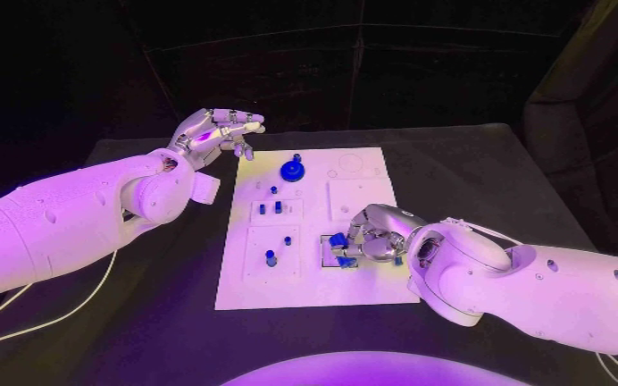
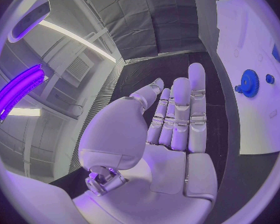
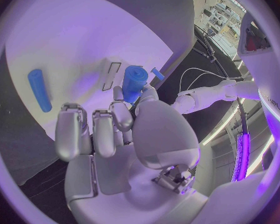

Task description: Assemble the parts on the task board

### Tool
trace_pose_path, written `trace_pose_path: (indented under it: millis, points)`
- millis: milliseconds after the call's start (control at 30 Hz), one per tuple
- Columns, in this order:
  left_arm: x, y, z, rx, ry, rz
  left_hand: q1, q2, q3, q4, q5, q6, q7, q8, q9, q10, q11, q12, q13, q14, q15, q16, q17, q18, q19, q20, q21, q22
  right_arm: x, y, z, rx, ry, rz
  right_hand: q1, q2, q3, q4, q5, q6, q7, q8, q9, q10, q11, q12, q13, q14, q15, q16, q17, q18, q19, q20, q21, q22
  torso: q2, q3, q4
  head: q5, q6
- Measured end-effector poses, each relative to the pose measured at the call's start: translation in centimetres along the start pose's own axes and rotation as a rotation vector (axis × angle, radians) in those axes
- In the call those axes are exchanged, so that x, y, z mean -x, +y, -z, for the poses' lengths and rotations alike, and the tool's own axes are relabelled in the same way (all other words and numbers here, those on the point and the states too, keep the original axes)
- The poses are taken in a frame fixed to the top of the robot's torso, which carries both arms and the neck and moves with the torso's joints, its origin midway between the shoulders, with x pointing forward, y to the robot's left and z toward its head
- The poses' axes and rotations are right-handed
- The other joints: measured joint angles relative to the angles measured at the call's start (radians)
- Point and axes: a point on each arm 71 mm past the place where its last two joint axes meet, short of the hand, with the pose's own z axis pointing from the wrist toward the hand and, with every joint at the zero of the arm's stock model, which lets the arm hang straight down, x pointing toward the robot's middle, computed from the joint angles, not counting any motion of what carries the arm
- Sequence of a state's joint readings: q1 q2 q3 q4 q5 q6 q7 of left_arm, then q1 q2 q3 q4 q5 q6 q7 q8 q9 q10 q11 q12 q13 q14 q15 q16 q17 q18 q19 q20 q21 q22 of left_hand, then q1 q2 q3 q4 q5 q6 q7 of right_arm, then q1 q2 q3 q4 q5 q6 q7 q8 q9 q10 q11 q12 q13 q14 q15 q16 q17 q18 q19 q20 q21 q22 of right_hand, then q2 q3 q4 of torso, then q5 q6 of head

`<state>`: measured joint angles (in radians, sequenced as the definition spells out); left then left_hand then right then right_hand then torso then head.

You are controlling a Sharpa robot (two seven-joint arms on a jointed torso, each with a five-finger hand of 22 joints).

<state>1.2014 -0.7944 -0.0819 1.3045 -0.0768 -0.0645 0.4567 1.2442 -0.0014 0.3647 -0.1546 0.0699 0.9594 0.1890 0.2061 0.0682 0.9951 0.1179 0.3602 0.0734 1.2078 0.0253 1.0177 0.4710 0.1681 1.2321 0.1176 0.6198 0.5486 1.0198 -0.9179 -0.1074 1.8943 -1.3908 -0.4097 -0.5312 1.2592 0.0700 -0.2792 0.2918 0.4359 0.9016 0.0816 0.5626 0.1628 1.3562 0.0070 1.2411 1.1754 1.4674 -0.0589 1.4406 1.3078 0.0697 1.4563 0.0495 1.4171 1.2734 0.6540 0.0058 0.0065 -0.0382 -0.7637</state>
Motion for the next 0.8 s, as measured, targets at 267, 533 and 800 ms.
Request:
trace_pose_path:
  millis: [267, 533, 800]
  points:
    - [-0.1, 0.0, 0.0, 0.000, 0.001, 0.001, 0.000, 0.000, 0.000, 0.000, 0.000, 0.000, 0.000, 0.000, 0.000, 0.000, 0.000, 0.000, 0.000, 0.000, 0.000, 0.000, 0.000, 0.000, 0.000, 0.000, 0.000, 0.000, -0.4, 0.5, -0.7, -0.013, 0.012, 0.013, -0.021, 0.002, -0.012, 0.001, -0.009, 0.022, -0.009, 0.000, -0.002, 0.007, -0.007, -0.007, 0.001, -0.002, -0.003, -0.004, 0.000, 0.000, -0.004, -0.004, -0.004, -0.003, 0.000, 0.0005, 0.0000, 0.002, -0.001]
    - [-0.1, 0.0, 0.0, 0.000, 0.002, 0.001, 0.000, 0.000, -0.003, -0.003, 0.000, 0.000, 0.000, 0.000, 0.000, 0.000, 0.000, 0.005, 0.000, -0.004, 0.004, 0.000, -0.001, 0.000, 0.000, 0.000, 0.000, -0.001, -0.5, 0.6, -1.1, -0.024, 0.004, 0.023, -0.077, 0.003, -0.048, 0.000, -0.109, 0.030, -0.011, 0.003, -0.005, 0.007, -0.007, -0.031, -0.005, -0.003, -0.009, -0.010, 0.000, 0.000, -0.003, -0.010, -0.009, -0.006, 0.000, 0.0005, 0.0001, 0.006, -0.001]
    - [-0.1, 0.0, 0.0, 0.000, 0.002, 0.001, 0.000, 0.000, -0.003, -0.003, 0.000, 0.000, 0.000, 0.000, 0.000, 0.000, 0.000, 0.005, 0.000, -0.004, 0.004, 0.002, -0.001, 0.000, 0.000, 0.000, -0.002, -0.001, -0.6, 0.8, -1.3, -0.024, -0.001, 0.030, -0.259, -0.091, 0.004, 0.004, -0.358, 0.021, -0.002, 0.003, -0.012, -0.038, -0.005, -0.125, -0.081, -0.003, -0.009, -0.018, 0.000, 0.000, -0.004, -0.010, -0.023, -0.029, -0.001, 0.0004, -0.0010, 0.007, -0.003]
